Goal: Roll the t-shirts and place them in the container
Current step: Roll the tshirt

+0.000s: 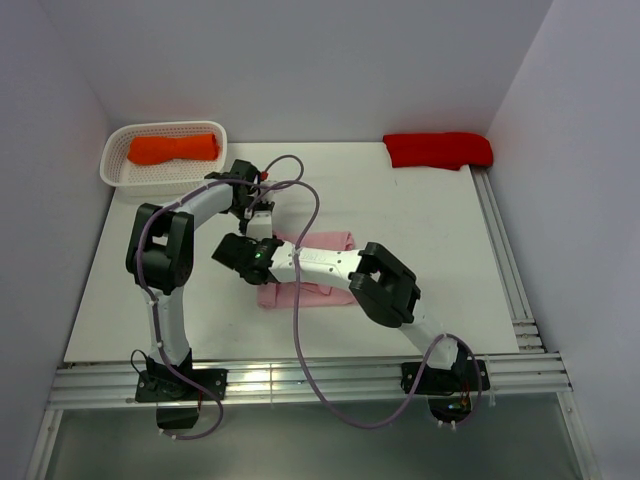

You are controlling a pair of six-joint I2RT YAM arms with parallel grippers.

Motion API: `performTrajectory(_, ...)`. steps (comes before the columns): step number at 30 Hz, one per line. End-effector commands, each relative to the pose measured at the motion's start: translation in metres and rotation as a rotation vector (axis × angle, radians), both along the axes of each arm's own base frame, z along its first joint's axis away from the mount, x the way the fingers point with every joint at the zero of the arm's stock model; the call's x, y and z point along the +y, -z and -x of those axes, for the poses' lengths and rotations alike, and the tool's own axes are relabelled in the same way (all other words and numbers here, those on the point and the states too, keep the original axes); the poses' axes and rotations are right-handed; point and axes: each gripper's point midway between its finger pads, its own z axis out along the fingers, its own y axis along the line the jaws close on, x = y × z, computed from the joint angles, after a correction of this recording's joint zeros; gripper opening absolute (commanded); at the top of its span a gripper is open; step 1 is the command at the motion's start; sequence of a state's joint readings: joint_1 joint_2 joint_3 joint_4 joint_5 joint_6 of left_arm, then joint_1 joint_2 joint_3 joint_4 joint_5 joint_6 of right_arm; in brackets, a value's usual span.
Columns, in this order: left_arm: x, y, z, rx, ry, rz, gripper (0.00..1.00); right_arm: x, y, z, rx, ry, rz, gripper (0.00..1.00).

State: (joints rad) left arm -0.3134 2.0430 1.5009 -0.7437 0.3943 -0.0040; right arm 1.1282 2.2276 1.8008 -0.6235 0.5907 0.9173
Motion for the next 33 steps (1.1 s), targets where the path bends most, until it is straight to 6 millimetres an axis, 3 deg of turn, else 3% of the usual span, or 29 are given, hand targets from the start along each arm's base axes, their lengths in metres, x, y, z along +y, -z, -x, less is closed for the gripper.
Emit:
performTrajectory(1, 0.005, 0.002, -0.009, -0.024, -0.001, -0.045, 0.0, -0.009, -0.001, -0.002, -0.008, 0.018, 0.056, 0.54)
performTrajectory(5, 0.005, -0.001, -0.011, -0.031, 0.0, -0.045, 0.05, -0.02, 0.01, 0.008, 0.034, 0.043, 0.096, 0.54)
performTrajectory(8, 0.003, -0.005, -0.013, -0.036, 0.0, -0.036, 0.17, -0.032, 0.024, 0.016, 0.069, 0.053, 0.139, 0.54)
performTrajectory(13, -0.001, -0.012, -0.016, -0.052, 0.004, -0.016, 0.32, -0.035, 0.043, 0.023, 0.108, 0.044, 0.154, 0.54)
performTrajectory(19, -0.005, -0.022, -0.021, -0.062, 0.008, 0.001, 0.48, -0.037, 0.05, 0.025, 0.116, 0.038, 0.174, 0.52)
performTrajectory(23, -0.007, -0.032, -0.025, -0.08, 0.01, 0.019, 0.52, -0.036, 0.051, 0.027, 0.121, 0.031, 0.136, 0.31)
performTrajectory(26, -0.007, -0.038, -0.026, -0.087, 0.019, 0.044, 0.54, -0.022, 0.037, 0.021, 0.097, 0.013, 0.009, 0.16)
performTrajectory(27, -0.006, -0.039, -0.026, -0.086, 0.02, 0.053, 0.55, -0.024, 0.035, 0.028, 0.119, -0.005, -0.03, 0.15)
performTrajectory(28, -0.006, -0.045, -0.027, -0.09, 0.022, 0.082, 0.57, -0.01, 0.027, 0.022, 0.094, -0.017, -0.129, 0.13)
performTrajectory(29, -0.004, -0.046, -0.025, -0.091, 0.031, 0.094, 0.58, -0.009, 0.024, 0.019, 0.097, -0.016, -0.182, 0.12)
performTrajectory(30, -0.004, -0.048, -0.025, -0.092, 0.034, 0.11, 0.6, -0.019, 0.028, 0.023, 0.113, -0.015, -0.215, 0.11)
performTrajectory(31, 0.0, -0.053, -0.026, -0.101, 0.028, 0.123, 0.62, -0.003, 0.018, 0.021, 0.115, -0.044, -0.335, 0.11)
performTrajectory(32, -0.002, -0.054, -0.022, -0.097, 0.044, 0.157, 0.63, -0.02, 0.034, 0.021, 0.141, -0.016, -0.356, 0.1)
performTrajectory(33, 0.0, -0.056, -0.022, -0.097, 0.046, 0.173, 0.64, -0.019, 0.024, 0.019, 0.134, -0.019, -0.424, 0.09)
